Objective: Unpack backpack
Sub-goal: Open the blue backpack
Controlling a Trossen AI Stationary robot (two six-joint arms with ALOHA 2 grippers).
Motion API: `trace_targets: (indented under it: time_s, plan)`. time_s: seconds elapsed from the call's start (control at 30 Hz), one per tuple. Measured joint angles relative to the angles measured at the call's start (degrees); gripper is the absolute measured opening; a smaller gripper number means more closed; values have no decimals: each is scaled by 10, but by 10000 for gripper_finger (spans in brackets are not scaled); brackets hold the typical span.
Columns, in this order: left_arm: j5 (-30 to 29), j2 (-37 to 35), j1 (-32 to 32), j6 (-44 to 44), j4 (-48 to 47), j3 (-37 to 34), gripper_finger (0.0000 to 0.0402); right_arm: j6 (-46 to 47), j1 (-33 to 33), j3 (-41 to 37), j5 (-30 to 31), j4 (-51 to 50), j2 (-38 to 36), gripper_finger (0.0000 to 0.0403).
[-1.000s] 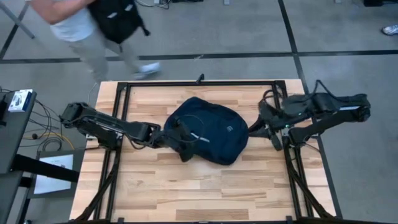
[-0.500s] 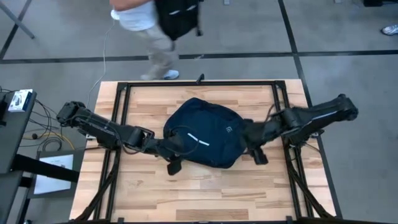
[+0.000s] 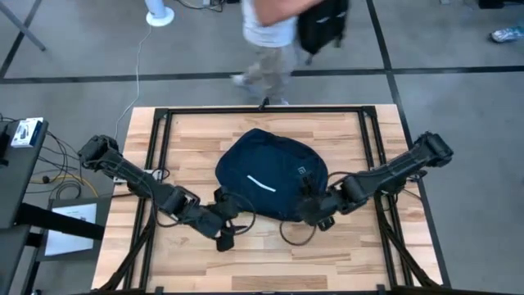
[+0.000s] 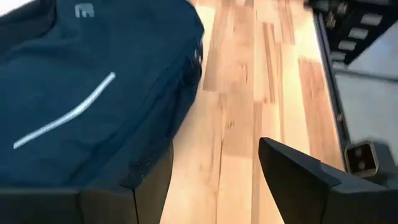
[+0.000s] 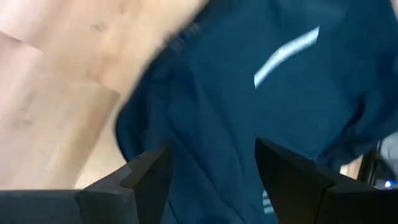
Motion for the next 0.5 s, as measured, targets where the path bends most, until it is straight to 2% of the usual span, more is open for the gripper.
trace_targets:
  time_s: [0.27, 0.5]
  plan:
    - [-1, 0, -7, -12, -25, 0, 224, 17, -28, 0, -28, -78, 44, 219]
    - [-19, 1, -7, -43, -6, 0, 224, 56, -13, 0, -33, -112, 23, 227]
